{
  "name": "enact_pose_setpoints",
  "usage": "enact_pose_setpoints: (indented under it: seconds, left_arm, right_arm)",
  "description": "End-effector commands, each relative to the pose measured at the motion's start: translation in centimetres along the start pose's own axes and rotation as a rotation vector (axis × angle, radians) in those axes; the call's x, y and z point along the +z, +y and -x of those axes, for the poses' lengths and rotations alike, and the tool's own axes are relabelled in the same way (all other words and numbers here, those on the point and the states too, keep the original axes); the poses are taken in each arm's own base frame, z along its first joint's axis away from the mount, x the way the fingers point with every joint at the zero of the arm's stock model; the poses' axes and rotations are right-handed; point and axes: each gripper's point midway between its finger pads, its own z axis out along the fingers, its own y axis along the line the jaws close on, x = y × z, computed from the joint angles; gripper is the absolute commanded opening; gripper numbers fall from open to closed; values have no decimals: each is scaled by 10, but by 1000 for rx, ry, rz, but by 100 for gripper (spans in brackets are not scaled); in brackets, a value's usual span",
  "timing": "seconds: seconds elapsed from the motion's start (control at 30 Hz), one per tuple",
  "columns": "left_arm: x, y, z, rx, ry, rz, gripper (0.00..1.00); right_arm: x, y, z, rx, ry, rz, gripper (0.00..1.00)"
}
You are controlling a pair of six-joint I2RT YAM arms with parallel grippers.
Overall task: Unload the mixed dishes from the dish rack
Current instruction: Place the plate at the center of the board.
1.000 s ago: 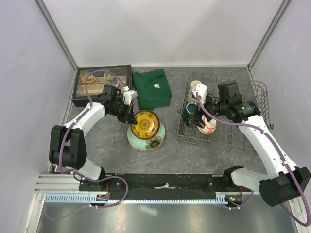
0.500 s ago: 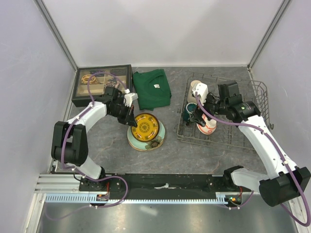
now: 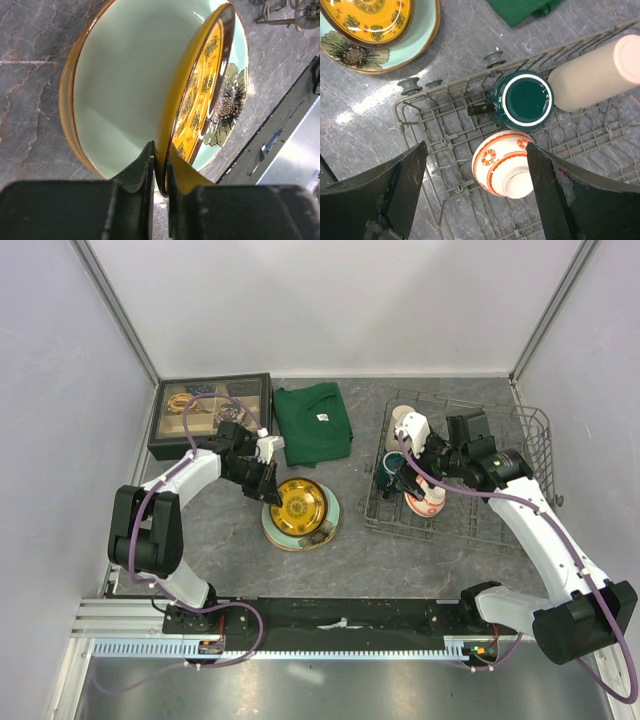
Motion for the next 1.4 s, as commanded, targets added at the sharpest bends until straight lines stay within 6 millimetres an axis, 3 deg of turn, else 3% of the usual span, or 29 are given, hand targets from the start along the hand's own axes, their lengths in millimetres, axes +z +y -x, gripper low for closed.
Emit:
enact_pose_setpoints:
  seconds: [0.0, 0.1, 0.23, 0.37, 0.73, 1.13, 1.37]
  left_arm:
    - [0, -2, 0, 9, -1, -24, 22]
    - [0, -2, 0, 9, 0, -20, 24]
    - [1, 1, 0, 5, 5, -8, 39]
    - [1, 4, -2, 2, 10, 6, 48]
    - [0, 9, -8, -2, 32, 37, 51]
    - [6, 19, -17, -29, 72, 66, 51]
    - [2, 23, -12, -15, 60, 102, 51]
  right_arm:
    - [1, -9, -3, 2, 9, -52, 89]
    - [0, -11, -9, 4, 30, -73, 89]
    - [-2, -22, -22, 11, 87, -145, 89]
    - [-1, -31, -36, 14, 144, -194, 89]
    - [3, -39, -66, 12, 246, -247, 90]
    - [2, -39, -64, 13, 239, -252, 90]
    - [-4, -46, -67, 6, 262, -300, 91]
